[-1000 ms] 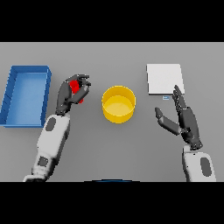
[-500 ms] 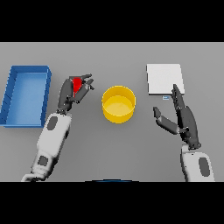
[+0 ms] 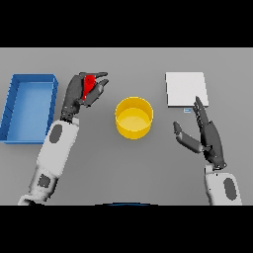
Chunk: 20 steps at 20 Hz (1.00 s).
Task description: Pick up the red beaker and tilt it to pour out 1 green nut into yellow bowl. Pick up the yellow bowl and place it on the metallic measuring scale.
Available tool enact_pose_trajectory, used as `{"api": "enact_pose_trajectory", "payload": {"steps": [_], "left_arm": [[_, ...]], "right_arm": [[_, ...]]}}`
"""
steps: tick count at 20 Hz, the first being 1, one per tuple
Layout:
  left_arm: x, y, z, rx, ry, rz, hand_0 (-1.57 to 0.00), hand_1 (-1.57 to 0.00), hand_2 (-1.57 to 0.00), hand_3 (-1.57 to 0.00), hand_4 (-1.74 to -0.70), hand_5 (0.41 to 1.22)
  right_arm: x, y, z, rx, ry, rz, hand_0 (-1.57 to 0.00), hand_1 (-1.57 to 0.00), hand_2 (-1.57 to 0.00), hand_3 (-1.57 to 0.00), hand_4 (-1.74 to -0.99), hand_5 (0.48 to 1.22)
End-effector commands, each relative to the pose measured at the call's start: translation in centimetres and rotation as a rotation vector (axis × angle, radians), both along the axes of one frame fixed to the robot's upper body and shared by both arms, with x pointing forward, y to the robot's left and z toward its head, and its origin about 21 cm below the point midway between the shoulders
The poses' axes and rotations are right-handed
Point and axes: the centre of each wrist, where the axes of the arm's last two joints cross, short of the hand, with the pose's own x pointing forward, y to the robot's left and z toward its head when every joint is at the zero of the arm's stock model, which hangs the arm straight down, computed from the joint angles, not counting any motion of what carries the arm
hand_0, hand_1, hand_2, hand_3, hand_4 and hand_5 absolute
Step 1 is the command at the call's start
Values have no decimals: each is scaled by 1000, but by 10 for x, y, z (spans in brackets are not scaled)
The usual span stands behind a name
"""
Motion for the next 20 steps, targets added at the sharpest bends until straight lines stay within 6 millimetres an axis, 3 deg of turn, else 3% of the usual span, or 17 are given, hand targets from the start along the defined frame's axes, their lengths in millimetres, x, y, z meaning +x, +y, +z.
{"api": "enact_pose_trajectory", "payload": {"steps": [1, 6, 8, 18, 20], "left_arm": [[0, 2, 4, 42, 3, -3, -1565, -1565, -1565, -1560, -1616, 1174], [4, 10, 14, 135, 7, -22, -1565, -1565, -1565, -1560, -1616, 1140], [6, 9, 27, 226, -22, -55, -1567, -1567, -1567, -1564, -1661, 1126], [24, -28, 62, 972, -70, -276, -1571, -1571, -1571, -1570, -1732, 1190], [27, -34, 67, 1089, -55, -326, -1571, -1571, -1571, -1571, -1683, 1201]], "right_arm": [[0, 0, -2, -5, 11, 1, 1, 1, 1, 1, -1277, 664], [-2, 3, -3, 0, 22, 3, 1, 1, 1, 1, -1277, 679], [-3, 5, -2, 9, 12, 9, 1, 1, 1, 1, -1273, 686], [-5, 5, 1, -20, 4, 5, 1, 1, 1, 1, -1290, 695], [-4, 5, 1, -3, 31, 1, 1, 1, 1, 1, -1293, 690]]}}
